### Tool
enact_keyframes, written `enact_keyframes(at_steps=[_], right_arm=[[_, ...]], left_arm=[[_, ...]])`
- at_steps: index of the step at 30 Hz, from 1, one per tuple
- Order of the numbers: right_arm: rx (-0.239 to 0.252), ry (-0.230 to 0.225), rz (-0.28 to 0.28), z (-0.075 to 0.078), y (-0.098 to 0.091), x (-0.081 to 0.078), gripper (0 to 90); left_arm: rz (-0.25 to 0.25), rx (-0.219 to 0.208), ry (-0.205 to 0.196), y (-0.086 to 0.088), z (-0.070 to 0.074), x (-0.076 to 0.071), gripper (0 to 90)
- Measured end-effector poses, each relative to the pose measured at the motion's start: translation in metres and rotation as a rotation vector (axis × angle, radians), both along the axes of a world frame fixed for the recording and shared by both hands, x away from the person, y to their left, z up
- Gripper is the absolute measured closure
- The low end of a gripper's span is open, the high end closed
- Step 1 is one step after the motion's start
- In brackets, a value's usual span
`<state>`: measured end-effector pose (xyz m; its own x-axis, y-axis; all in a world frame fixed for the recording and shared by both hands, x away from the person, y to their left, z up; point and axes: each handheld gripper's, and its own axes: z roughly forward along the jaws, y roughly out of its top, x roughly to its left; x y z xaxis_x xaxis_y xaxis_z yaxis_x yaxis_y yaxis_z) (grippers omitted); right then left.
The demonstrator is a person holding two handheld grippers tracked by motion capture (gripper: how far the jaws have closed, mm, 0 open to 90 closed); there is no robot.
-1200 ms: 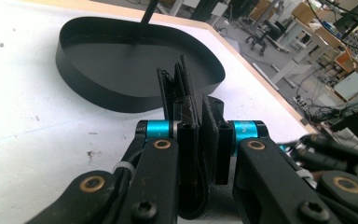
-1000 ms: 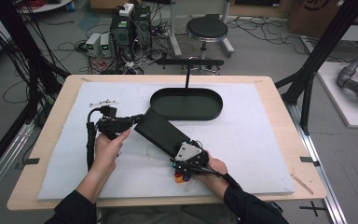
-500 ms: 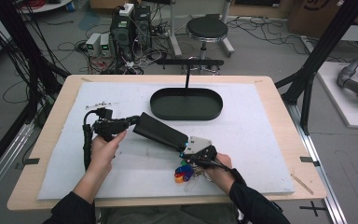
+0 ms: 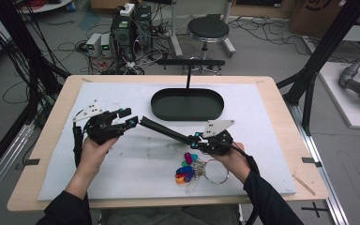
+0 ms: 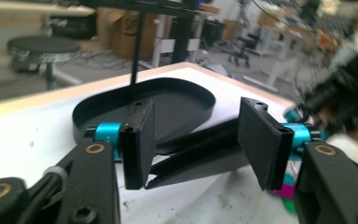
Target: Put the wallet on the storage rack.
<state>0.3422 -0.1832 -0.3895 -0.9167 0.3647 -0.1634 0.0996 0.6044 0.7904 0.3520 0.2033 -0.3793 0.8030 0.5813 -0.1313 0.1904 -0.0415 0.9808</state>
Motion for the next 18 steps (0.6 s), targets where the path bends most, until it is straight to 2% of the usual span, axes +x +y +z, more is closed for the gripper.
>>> enact_keyframes(at_steps=[3,5,9,10,12,13,18], right_arm=[[0.007,0.025,0.018,0.002,-0.004,0.003,82.6],[0.002,0.026,0.029,0.003,-0.005,0.004,82.5],[0.0,0.043,0.066,0.006,-0.006,0.003,82.5],[0.0,0.043,0.066,0.006,-0.006,0.003,82.5],[0.004,0.046,0.077,0.007,-0.006,0.003,82.5],[0.005,0.045,0.079,0.008,-0.006,0.003,82.5],[0.028,0.048,0.058,0.009,-0.01,0.006,82.3]], left_arm=[[-0.06,0.061,-0.037,-0.003,-0.003,0.0,39.2],[-0.097,0.087,-0.059,-0.006,-0.005,0.001,36.4],[-0.152,0.147,-0.11,-0.015,-0.01,0.003,36.4],[-0.165,0.16,-0.113,-0.018,-0.011,0.003,36.4],[-0.202,0.19,-0.114,-0.022,-0.013,0.003,40.9],[-0.203,0.214,-0.118,-0.025,-0.014,0.003,45.8],[-0.216,0.24,-0.137,-0.025,-0.014,0.003,65.1]])
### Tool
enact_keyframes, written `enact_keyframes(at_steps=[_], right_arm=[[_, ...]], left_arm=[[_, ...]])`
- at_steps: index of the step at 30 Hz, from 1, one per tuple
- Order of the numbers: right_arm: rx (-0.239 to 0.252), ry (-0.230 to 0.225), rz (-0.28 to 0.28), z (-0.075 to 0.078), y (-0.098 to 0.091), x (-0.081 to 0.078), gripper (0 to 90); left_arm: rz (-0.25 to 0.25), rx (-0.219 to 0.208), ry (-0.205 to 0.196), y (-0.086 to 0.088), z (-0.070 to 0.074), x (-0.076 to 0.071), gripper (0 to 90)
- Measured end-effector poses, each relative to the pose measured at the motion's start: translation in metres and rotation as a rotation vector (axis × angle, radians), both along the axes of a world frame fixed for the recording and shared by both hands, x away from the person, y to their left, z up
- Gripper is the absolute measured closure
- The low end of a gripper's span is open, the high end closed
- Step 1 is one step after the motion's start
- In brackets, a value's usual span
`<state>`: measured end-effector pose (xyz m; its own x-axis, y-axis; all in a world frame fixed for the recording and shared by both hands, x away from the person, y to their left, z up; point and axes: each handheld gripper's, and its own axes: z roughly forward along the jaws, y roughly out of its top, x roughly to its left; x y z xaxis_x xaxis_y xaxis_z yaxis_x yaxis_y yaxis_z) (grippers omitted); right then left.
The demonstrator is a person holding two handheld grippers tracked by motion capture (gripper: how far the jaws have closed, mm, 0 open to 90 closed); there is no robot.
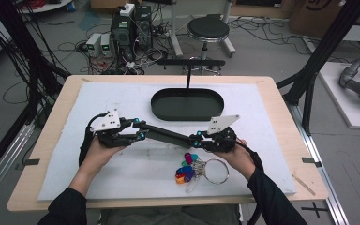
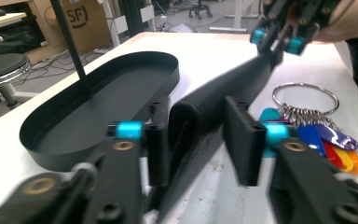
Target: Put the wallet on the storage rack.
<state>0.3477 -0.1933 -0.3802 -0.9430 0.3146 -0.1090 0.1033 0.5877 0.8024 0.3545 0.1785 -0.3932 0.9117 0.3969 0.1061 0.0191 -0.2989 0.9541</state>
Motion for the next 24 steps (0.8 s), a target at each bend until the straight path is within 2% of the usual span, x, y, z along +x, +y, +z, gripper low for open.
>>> enact_keyframes(at_steps=[4,6,7,9,10,14,15,16,17,19,22,23,24], right_arm=[[0.034,0.006,-0.023,-0.001,-0.005,0.004,79.8],[0.062,-0.009,-0.05,-0.002,-0.008,0.006,71.5],[0.089,-0.001,-0.069,-0.003,-0.01,0.007,68.2],[0.131,0.02,-0.088,-0.004,-0.014,0.01,50.9],[0.145,0.032,-0.108,-0.006,-0.016,0.012,44.9],[0.134,0.065,-0.155,-0.016,-0.016,0.018,36.8],[0.113,0.076,-0.168,-0.021,-0.012,0.022,33.9],[0.107,0.08,-0.169,-0.023,-0.01,0.023,33.9],[0.107,0.08,-0.169,-0.023,-0.01,0.023,33.9],[0.105,0.075,-0.165,-0.027,-0.007,0.027,35.1],[0.105,0.101,-0.137,-0.034,-0.004,0.034,47.9],[0.1,0.119,-0.117,-0.038,-0.003,0.038,56.2],[0.1,0.119,-0.117,-0.038,-0.003,0.038,56.2]], left_arm=[[0.003,-0.016,0.018,0.0,0.0,0.001,71.4],[0.016,-0.045,0.052,0.0,-0.001,0.003,73.2],[0.024,-0.056,0.068,0.0,-0.002,0.004,73.6],[0.038,-0.087,0.107,0.002,-0.004,0.006,74.5],[0.039,-0.101,0.124,0.002,-0.005,0.007,74.7],[0.033,-0.128,0.143,0.002,-0.007,0.008,75.0],[0.035,-0.138,0.13,0.002,-0.008,0.007,75.1],[0.035,-0.15,0.111,0.002,-0.011,0.005,75.2],[0.037,-0.161,0.112,0.003,-0.014,0.004,75.2],[0.039,-0.183,0.137,0.005,-0.019,0.004,75.3],[0.038,-0.183,0.149,0.007,-0.02,0.004,75.3],[0.038,-0.186,0.148,0.006,-0.02,0.003,75.3],[0.037,-0.188,0.15,0.007,-0.019,0.003,75.3]])
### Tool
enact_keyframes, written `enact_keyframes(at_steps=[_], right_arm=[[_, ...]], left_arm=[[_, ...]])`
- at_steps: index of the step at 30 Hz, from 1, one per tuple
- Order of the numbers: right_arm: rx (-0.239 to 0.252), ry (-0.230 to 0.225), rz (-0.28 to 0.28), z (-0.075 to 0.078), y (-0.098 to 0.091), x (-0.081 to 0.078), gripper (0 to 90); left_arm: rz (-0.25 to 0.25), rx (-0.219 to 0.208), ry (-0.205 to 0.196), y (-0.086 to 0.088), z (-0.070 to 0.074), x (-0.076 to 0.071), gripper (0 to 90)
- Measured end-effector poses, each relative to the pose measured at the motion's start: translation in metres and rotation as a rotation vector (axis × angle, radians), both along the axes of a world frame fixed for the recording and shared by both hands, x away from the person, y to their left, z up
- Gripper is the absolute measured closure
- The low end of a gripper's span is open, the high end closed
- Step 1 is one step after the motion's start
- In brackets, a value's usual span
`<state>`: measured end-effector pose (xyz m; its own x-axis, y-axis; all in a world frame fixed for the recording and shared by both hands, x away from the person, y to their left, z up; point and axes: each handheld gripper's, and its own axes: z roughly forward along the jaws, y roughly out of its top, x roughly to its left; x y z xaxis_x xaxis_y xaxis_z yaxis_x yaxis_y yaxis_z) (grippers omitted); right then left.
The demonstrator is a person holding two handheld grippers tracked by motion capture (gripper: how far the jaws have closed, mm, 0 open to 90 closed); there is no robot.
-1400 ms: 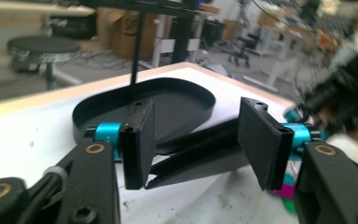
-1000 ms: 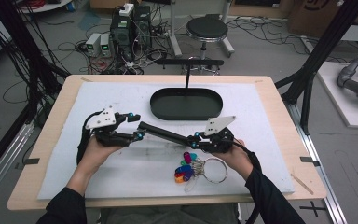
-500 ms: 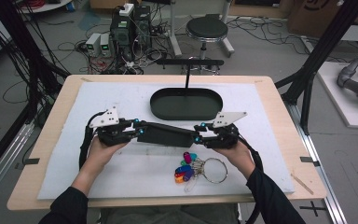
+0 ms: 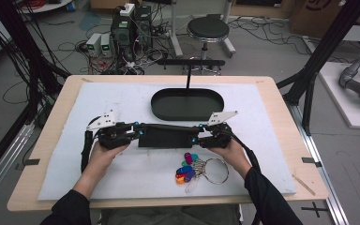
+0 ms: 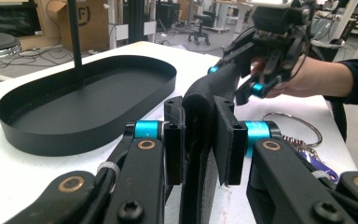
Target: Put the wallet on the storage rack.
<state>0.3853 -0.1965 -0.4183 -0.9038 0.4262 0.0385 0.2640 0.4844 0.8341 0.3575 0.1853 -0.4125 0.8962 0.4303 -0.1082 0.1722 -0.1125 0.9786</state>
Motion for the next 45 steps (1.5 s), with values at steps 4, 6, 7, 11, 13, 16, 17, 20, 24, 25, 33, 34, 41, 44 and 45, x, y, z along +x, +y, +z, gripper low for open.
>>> enact_keyframes(at_steps=[4,6,7,11,13,16,17,20,24,25,33,34,41,44,45], right_arm=[[0.008,0.017,0.068,0.001,-0.004,0.002,73.0],[0.032,-0.007,0.12,0.01,-0.008,-0.002,76.5],[0.032,-0.007,0.12,0.01,-0.008,-0.002,76.5],[0.055,-0.025,0.189,0.026,-0.011,-0.009,77.4],[0.071,-0.026,0.206,0.034,-0.014,-0.011,77.4],[0.101,-0.016,0.234,0.043,-0.019,-0.013,77.3],[0.099,-0.018,0.25,0.047,-0.021,-0.014,77.3],[0.096,-0.007,0.254,0.049,-0.024,-0.014,77.3],[0.093,-0.014,0.244,0.05,-0.028,-0.013,77.2],[0.09,-0.016,0.243,0.051,-0.028,-0.013,77.1],[0.121,-0.03,0.218,0.055,-0.035,-0.012,75.6],[0.126,-0.042,0.208,0.056,-0.036,-0.012,74.5],[0.177,-0.092,0.105,0.062,-0.049,-0.012,58.2],[0.191,-0.108,0.073,0.064,-0.057,-0.013,54.3],[0.194,-0.115,0.062,0.065,-0.059,-0.013,51.6]], left_arm=[[0.005,0.002,-0.028,0.002,0.002,-0.002,74.2],[0.012,0.005,-0.047,0.003,0.005,-0.004,66.8],[0.013,0.006,-0.056,0.003,0.006,-0.004,66.8],[-0.006,-0.017,-0.049,0.004,0.006,-0.005,51.9],[-0.021,-0.001,-0.055,0.003,0.006,-0.006,49.4],[-0.057,0.0,-0.074,-0.003,0.007,-0.009,49.7],[-0.067,0.004,-0.081,-0.005,0.007,-0.01,53.6],[-0.106,0.044,-0.073,-0.009,0.011,-0.01,59.3],[-0.117,0.045,-0.059,-0.011,0.012,-0.01,70.3],[-0.128,0.045,-0.06,-0.012,0.013,-0.01,71.7],[-0.113,0.015,-0.034,-0.018,0.021,-0.011,75.4],[-0.111,0.006,-0.034,-0.02,0.021,-0.011,75.5],[-0.101,-0.011,-0.062,-0.033,0.026,-0.008,76.0],[-0.097,0.001,-0.057,-0.038,0.027,-0.005,76.0],[-0.093,0.007,-0.064,-0.039,0.027,-0.005,76.0]])
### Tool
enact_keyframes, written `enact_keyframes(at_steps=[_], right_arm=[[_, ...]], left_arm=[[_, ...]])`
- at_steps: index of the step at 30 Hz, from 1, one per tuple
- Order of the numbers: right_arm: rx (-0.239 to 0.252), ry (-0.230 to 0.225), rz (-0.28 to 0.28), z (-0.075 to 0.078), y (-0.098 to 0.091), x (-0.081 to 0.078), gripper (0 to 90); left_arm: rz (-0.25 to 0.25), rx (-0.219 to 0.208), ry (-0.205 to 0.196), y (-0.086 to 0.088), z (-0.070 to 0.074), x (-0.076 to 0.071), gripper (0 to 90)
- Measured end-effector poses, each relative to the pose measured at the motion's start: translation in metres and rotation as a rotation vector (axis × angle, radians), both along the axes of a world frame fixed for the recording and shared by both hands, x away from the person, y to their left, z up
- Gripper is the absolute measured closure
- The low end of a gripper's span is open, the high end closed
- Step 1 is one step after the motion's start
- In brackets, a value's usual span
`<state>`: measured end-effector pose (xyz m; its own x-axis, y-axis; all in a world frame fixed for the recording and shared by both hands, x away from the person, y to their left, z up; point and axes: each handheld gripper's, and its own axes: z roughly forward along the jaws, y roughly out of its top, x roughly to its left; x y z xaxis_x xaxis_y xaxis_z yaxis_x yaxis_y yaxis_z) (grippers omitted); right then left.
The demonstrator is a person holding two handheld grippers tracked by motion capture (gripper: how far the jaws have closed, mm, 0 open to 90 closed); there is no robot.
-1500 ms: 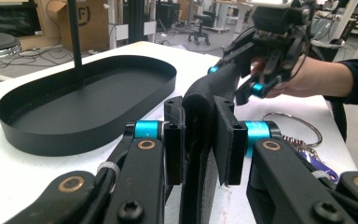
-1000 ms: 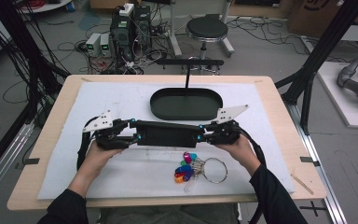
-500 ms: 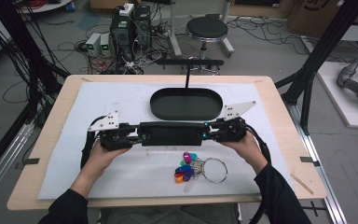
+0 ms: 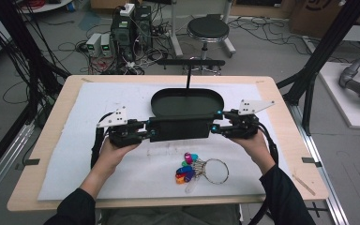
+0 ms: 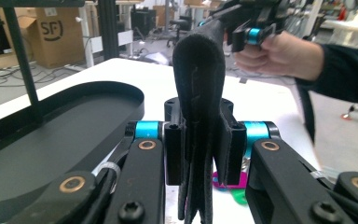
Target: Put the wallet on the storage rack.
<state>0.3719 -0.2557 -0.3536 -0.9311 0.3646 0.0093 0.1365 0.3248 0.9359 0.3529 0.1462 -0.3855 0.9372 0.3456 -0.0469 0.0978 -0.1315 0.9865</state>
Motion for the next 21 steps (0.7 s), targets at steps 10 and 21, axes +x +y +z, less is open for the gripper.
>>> enact_keyframes(at_steps=[10,21], right_arm=[[0.002,-0.066,-0.202,-0.002,-0.026,-0.005,42.1],[0.038,-0.105,-0.501,-0.014,-0.067,-0.011,42.5]], left_arm=[[0.059,-0.011,-0.02,-0.001,0.0,0.011,76.1],[0.137,-0.017,-0.042,-0.005,0.003,0.027,76.0]])
